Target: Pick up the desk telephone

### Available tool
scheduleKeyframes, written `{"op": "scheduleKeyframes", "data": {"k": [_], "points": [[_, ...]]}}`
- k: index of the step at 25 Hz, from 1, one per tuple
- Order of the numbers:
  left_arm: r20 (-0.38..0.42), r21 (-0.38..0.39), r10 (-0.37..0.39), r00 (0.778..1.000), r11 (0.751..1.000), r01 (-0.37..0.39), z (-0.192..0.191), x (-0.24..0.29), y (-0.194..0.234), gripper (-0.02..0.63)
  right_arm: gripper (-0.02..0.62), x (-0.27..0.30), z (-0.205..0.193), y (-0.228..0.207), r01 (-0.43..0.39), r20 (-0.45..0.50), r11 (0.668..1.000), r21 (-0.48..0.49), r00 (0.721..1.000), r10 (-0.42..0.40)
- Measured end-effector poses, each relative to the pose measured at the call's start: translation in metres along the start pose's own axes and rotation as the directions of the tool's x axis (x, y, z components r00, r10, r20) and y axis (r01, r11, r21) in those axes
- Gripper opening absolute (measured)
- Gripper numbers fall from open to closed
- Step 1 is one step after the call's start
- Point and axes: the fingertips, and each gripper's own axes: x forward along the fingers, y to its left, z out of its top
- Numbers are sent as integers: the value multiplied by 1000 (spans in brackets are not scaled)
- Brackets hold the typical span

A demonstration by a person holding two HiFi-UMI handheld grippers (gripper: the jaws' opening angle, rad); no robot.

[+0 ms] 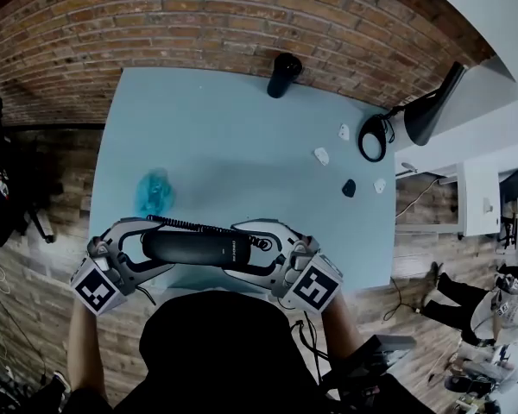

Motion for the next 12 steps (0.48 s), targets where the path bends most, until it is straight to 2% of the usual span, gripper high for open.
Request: {"op": "scheduleKeyframes", "data": {"k": [3,12], "points": [[20,6,-8,1000,1000,8,11,-5,-1,295,288,-3,8,1,-15,4,1000,5,1000,15],[93,-44,-14,996,999,19,34,-15,1,295,288,-10,35,0,-40,95,999,35,995,37]]}}
